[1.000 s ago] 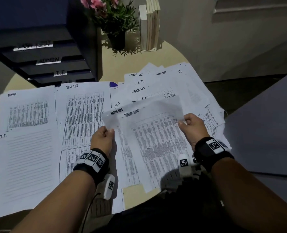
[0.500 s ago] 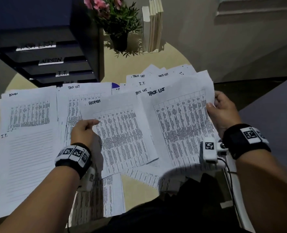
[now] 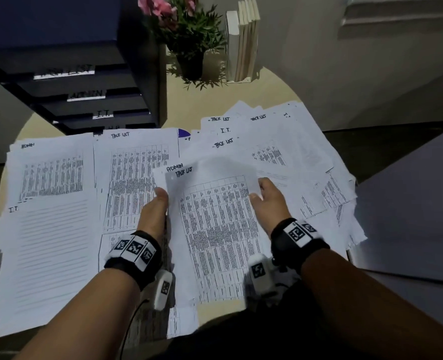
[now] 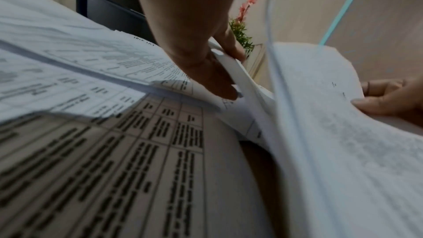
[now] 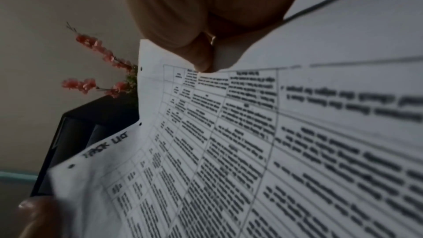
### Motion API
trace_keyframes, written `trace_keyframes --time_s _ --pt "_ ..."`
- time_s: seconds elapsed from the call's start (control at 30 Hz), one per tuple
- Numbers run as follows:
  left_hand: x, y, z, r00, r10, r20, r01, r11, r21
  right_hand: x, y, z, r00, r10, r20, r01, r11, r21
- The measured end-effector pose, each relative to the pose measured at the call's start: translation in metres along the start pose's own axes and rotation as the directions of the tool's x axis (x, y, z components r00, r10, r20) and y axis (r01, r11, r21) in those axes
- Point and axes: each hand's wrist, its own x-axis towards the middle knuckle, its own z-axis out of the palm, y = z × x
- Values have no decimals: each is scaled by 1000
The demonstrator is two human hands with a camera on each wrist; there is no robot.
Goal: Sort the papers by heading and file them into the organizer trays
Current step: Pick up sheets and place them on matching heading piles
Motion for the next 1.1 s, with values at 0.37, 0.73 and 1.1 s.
trace_keyframes --time_s 0.37,0.73,1.1 --pt "11 -21 -21 985 163 -55 -152 974 168 34 7 -44 967 -177 -186 86 906 -415" --pt "2 -23 -21 969 194 156 -209 974 83 68 26 -75 991 89 -96 -131 672 -729" --pt "-8 4 7 959 204 194 -218 974 54 36 -21 -82 976 -211 44 215 970 -115"
